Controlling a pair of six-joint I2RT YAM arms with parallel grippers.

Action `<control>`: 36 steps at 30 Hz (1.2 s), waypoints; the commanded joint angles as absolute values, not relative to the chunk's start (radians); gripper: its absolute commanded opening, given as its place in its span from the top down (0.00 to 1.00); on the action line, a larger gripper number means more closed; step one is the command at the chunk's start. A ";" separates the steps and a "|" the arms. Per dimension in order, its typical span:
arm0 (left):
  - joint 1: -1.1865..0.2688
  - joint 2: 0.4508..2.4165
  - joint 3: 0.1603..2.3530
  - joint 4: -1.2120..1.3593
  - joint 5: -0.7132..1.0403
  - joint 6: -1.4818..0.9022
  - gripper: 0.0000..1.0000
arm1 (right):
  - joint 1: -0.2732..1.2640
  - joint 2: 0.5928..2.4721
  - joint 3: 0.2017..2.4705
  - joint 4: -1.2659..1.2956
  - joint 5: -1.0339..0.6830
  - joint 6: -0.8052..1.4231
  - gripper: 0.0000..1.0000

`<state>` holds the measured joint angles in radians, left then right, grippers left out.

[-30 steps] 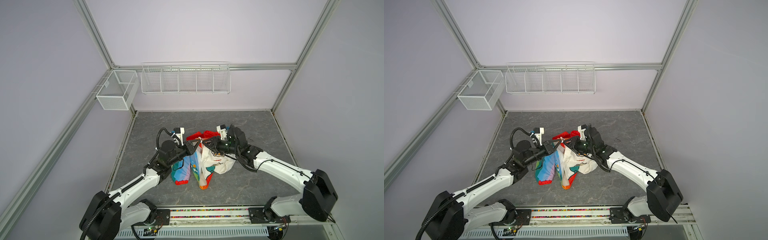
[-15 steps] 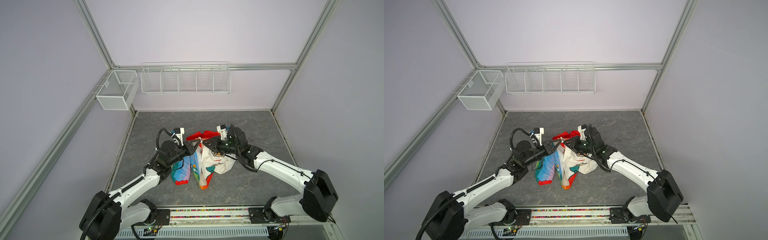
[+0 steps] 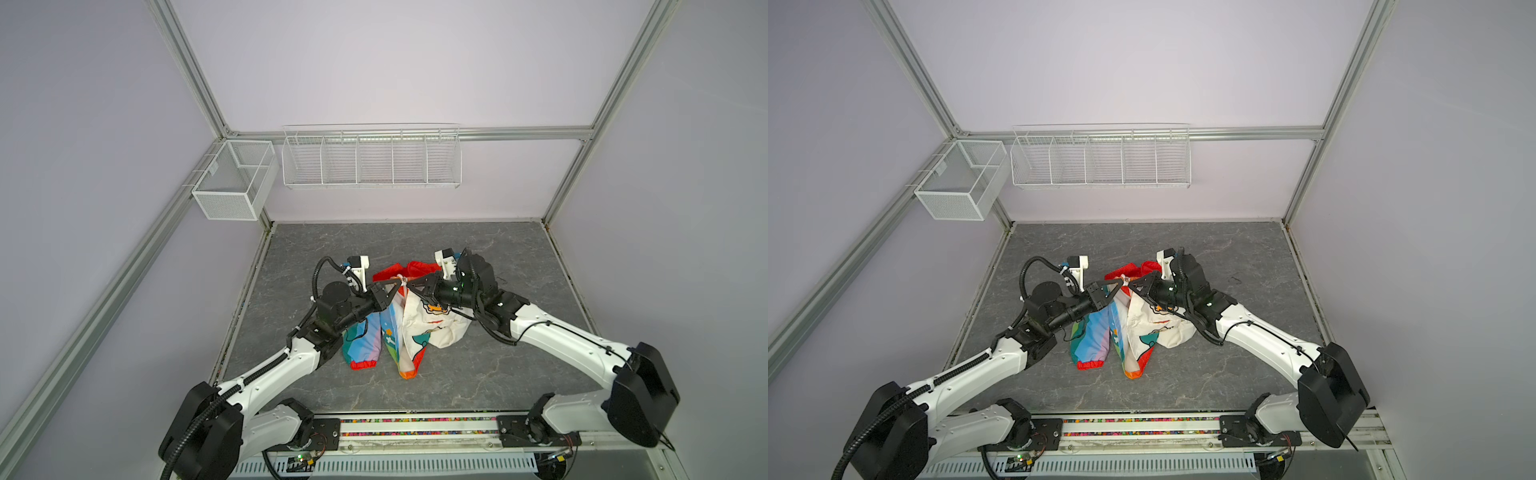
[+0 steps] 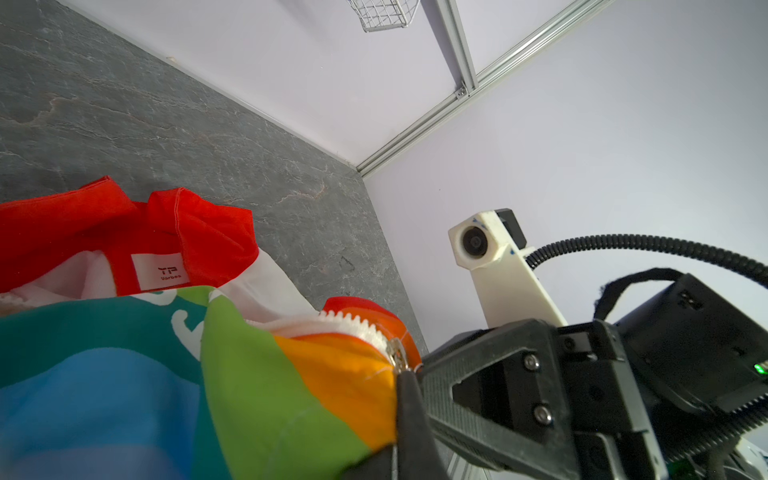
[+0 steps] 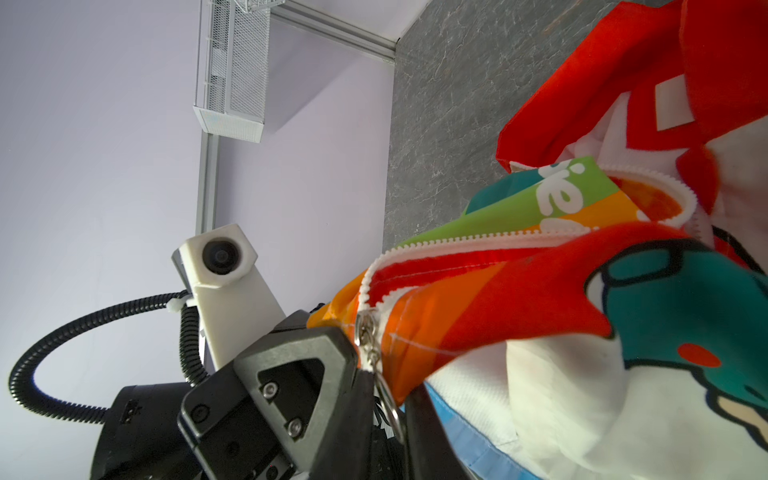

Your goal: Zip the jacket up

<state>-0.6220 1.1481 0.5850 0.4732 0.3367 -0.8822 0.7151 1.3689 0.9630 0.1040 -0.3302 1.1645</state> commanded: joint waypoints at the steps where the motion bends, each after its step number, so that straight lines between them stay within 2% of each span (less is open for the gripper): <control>1: -0.625 1.147 0.578 0.503 0.340 -0.885 1.00 | 0.719 1.340 0.984 0.095 -0.330 1.181 0.84; 12: -0.625 1.149 0.571 0.500 0.343 -0.876 1.00 | 0.718 1.341 1.010 0.061 -0.335 1.178 0.93; 36: -0.631 1.132 0.559 0.489 0.335 -0.861 1.00 | 0.677 1.363 1.099 -0.027 -0.366 1.175 0.93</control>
